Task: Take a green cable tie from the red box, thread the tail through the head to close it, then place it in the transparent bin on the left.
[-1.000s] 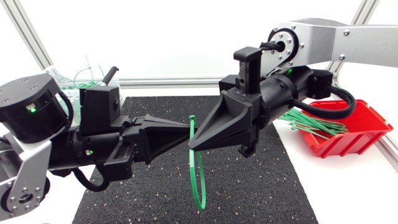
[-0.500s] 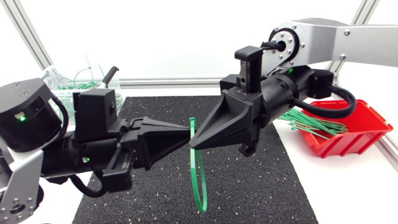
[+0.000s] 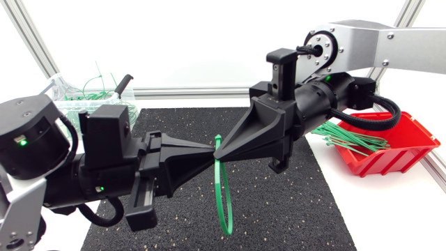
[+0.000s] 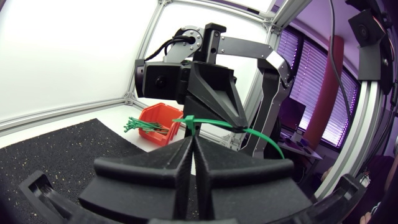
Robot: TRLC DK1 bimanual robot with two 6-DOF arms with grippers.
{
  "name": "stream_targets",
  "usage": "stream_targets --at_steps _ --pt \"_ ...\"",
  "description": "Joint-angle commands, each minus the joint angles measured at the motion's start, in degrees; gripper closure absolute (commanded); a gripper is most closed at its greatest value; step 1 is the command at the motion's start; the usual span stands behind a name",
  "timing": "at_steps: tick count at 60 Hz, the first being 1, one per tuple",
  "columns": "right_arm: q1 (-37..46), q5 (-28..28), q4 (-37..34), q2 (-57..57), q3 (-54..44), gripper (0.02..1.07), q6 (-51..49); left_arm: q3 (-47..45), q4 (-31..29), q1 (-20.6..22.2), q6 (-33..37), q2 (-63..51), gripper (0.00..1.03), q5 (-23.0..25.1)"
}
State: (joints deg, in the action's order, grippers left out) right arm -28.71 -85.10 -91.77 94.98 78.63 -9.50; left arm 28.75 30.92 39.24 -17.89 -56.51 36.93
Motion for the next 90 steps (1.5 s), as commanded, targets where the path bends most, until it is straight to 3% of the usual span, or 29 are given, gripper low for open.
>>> stream_targets --at_steps 1,27,52,81,84,90 --pt "0.76 -0.51 -1.31 1.26 -0.14 1.01 -0.96 -1.16 0.28 0.48 1.98 0.70 1.00 -0.45" --pt "1.90 -0.42 -1.75 2.76 -0.50 1.01 -0.96 -0.98 0.28 -0.92 3.04 1.67 1.00 -1.51" --pt "2.34 -0.42 -2.98 3.19 1.79 1.01 -0.96 -1.86 -2.53 5.93 6.64 4.57 1.00 -6.52" --pt "2.08 -0.42 -2.98 4.60 1.44 1.01 -0.96 -2.03 -3.58 6.11 6.99 6.24 1.00 -7.40" --pt "2.08 -0.33 -2.98 4.07 1.53 1.00 -0.96 -2.03 -3.58 5.93 6.99 6.06 1.00 -7.40" --pt "2.08 -0.33 -2.98 3.28 1.53 0.88 -0.87 -1.86 -3.76 5.40 6.90 5.71 1.00 -7.31"
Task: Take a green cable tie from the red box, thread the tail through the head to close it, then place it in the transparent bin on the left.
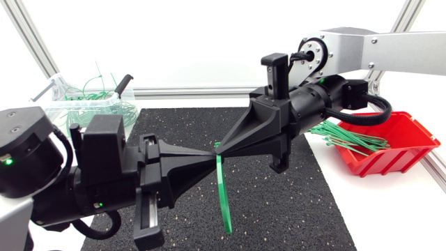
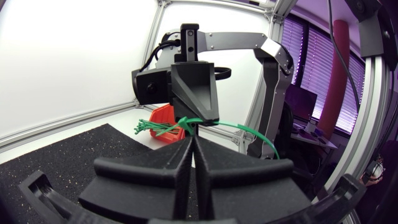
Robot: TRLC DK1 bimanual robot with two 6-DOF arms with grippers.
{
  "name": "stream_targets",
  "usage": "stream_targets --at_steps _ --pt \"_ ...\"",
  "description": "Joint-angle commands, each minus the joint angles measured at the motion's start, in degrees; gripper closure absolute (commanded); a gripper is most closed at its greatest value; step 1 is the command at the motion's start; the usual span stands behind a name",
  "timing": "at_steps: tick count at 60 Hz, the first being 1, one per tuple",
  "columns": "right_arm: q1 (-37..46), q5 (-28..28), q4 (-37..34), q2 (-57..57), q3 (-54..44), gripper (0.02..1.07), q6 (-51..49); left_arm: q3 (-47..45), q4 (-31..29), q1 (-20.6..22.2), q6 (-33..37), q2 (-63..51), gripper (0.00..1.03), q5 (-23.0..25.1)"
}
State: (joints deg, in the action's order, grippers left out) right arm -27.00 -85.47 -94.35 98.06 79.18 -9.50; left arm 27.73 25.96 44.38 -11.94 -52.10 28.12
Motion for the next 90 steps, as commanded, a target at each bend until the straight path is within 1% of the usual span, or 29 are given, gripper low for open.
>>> stream_targets --at_steps 1,9,12,23,41,52,63,75,90 --pt "0.37 0.04 -0.40 0.02 0.98 0.86 -0.87 -0.83 1.20 0.27 0.96 1.21 1.00 1.50" --pt "0.37 0.22 -0.40 -0.24 0.63 0.71 -0.87 -0.74 1.12 0.09 0.87 0.94 1.00 1.50" --pt "0.37 0.22 -0.31 -0.33 0.54 0.69 -0.87 -0.57 1.12 0.00 0.78 0.77 1.00 1.50" --pt "0.20 0.22 -0.40 -1.56 0.89 0.69 -0.87 -0.57 1.12 -1.31 0.52 0.33 1.00 1.59" --pt "0.81 0.57 -0.40 -3.49 0.72 0.69 -0.87 -0.48 1.12 -2.28 0.52 0.24 1.00 1.85" --pt "2.75 1.18 -0.31 -3.58 0.19 0.69 -1.05 -0.66 0.94 -2.72 0.52 0.59 1.00 2.20" --pt "5.65 1.89 1.09 0.29 1.59 0.69 -1.31 -0.57 0.15 -2.11 -0.18 2.00 1.00 2.55" --pt "3.89 2.06 1.18 3.28 4.50 0.69 -1.40 -0.66 0.06 -1.75 -0.27 1.73 1.00 2.64" --pt "0.55 1.71 0.39 3.10 6.87 0.69 -1.23 -0.66 0.15 -2.02 -0.18 1.47 1.00 2.73"
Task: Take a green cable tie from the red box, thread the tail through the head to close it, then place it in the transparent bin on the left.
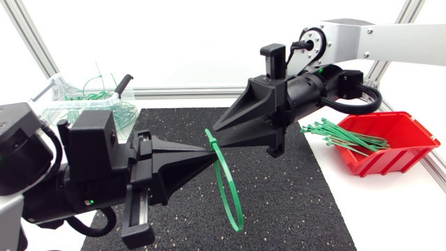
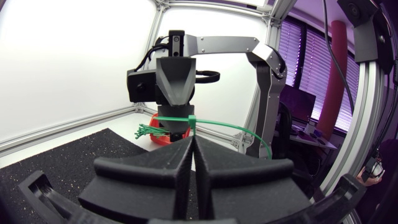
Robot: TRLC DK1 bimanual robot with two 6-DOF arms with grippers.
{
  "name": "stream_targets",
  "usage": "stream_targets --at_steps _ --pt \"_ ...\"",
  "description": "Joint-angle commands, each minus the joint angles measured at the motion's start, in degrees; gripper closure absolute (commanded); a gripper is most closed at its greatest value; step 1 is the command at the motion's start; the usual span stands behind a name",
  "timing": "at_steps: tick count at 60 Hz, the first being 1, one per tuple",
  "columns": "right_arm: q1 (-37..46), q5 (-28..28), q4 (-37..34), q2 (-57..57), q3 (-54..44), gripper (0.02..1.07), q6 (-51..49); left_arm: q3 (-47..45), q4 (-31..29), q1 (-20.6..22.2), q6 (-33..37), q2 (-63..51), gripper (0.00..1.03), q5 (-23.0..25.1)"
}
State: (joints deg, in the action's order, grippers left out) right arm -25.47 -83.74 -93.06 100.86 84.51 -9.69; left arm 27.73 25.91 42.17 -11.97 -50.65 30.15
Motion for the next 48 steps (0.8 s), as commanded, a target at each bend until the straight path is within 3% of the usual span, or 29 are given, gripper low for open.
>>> stream_targets --at_steps 1,23,26,31,48 --pt "-1.16 -0.01 -0.90 0.30 1.62 0.69 -1.03 -0.66 0.19 0.19 -0.25 0.03 1.00 0.70" --pt "-2.56 -0.01 -1.16 0.57 2.41 0.70 -1.03 -0.57 0.46 0.28 -0.25 -0.67 1.00 1.14" --pt "-2.39 -0.01 -1.07 0.92 2.77 0.79 -1.03 -0.48 0.46 0.37 -0.25 -0.67 1.00 1.14" --pt "-1.95 -0.01 -0.55 1.62 3.03 1.01 -1.03 -0.57 0.46 0.37 -0.25 -0.67 1.00 1.23" --pt "-1.86 -0.01 -0.11 2.24 3.03 1.01 -0.94 -0.57 0.37 0.28 -0.25 -0.41 1.00 1.40"
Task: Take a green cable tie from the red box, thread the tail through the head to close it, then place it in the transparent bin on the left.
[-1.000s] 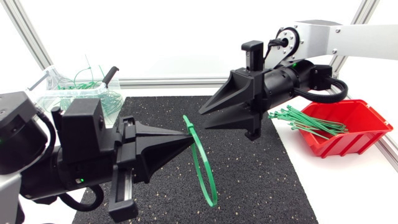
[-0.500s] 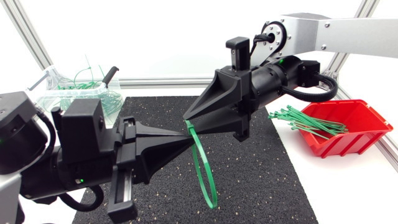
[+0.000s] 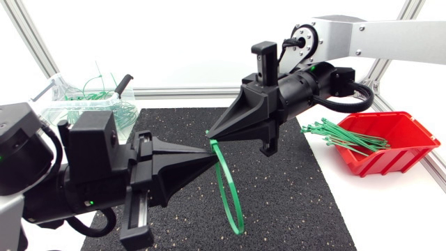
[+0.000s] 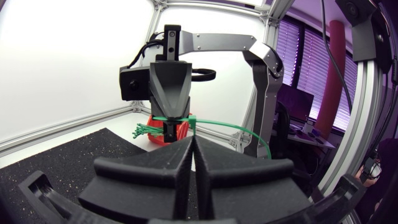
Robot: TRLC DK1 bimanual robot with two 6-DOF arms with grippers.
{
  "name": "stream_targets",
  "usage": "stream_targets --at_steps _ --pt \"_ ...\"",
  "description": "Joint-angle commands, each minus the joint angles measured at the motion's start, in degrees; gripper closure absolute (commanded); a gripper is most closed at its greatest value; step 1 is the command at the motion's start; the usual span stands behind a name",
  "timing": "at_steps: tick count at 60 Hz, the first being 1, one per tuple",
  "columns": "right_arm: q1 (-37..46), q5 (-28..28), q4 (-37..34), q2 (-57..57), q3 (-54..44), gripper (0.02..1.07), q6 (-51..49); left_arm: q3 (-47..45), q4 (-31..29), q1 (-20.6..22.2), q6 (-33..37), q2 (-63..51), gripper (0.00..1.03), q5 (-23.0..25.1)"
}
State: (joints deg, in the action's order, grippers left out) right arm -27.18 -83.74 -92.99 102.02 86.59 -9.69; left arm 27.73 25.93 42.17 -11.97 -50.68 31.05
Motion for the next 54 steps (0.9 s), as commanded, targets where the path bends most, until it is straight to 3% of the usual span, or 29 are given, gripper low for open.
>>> stream_targets --at_steps 1,33,54 --pt "-0.15 -0.01 -0.17 1.08 0.95 1.01 -0.94 -0.66 0.35 0.37 -0.25 -0.39 1.00 0.50" --pt "0.46 -0.01 1.14 2.13 2.45 1.01 -0.24 -0.39 0.17 0.63 -0.34 -0.13 1.00 0.77" --pt "1.34 -0.01 3.08 9.25 7.11 1.01 0.64 -0.30 0.08 1.33 -0.43 0.75 1.00 0.77"
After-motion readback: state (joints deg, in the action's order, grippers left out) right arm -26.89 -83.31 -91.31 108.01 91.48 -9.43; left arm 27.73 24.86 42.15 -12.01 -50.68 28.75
